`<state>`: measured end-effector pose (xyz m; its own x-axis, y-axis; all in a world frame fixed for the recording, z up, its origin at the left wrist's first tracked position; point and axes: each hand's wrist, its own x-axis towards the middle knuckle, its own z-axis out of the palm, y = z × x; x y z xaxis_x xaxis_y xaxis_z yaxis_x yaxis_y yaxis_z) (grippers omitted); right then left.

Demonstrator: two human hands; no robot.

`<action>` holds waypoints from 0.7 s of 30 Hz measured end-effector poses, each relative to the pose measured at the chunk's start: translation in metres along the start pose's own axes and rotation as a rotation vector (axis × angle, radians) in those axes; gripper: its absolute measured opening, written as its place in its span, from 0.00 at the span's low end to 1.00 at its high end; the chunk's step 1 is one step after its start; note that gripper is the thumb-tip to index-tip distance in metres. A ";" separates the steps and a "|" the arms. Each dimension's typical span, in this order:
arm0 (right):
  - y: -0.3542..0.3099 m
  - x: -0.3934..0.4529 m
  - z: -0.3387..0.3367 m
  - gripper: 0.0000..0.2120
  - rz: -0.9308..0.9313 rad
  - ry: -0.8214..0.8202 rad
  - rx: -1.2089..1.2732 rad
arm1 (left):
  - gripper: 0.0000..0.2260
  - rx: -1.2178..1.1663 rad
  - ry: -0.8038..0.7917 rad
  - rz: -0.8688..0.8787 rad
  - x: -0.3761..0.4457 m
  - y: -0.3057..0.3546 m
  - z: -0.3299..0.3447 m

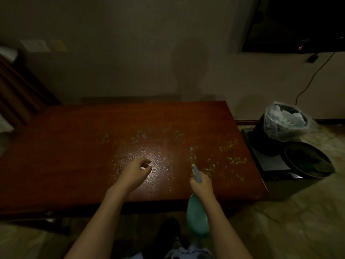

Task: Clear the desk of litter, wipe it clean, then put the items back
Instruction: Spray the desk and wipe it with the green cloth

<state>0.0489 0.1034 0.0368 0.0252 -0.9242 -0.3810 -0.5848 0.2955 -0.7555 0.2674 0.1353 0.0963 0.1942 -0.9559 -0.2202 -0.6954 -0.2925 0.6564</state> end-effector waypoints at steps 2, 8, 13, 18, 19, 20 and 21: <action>0.010 -0.014 0.001 0.14 0.024 0.018 0.043 | 0.14 0.018 -0.003 0.006 -0.011 -0.002 0.003; 0.037 -0.048 0.002 0.10 0.031 -0.081 0.021 | 0.14 0.047 -0.047 0.057 -0.034 0.004 0.018; 0.057 -0.074 -0.003 0.09 0.032 -0.054 0.007 | 0.14 0.025 -0.092 0.067 -0.047 0.005 0.033; 0.069 -0.087 -0.016 0.12 0.109 -0.006 0.020 | 0.14 -0.003 -0.138 0.113 -0.052 0.015 0.049; 0.072 -0.086 -0.020 0.12 0.109 -0.017 0.003 | 0.14 0.001 -0.142 0.130 -0.052 0.019 0.052; 0.073 -0.086 -0.024 0.11 0.108 -0.046 -0.013 | 0.14 0.001 -0.144 0.141 -0.051 0.023 0.054; 0.075 -0.084 -0.027 0.09 0.099 -0.088 -0.025 | 0.14 0.001 -0.146 0.149 -0.049 0.026 0.056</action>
<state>-0.0190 0.1970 0.0266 0.0366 -0.8659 -0.4989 -0.6082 0.3768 -0.6986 0.2011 0.1761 0.0843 -0.0134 -0.9747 -0.2230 -0.7097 -0.1478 0.6888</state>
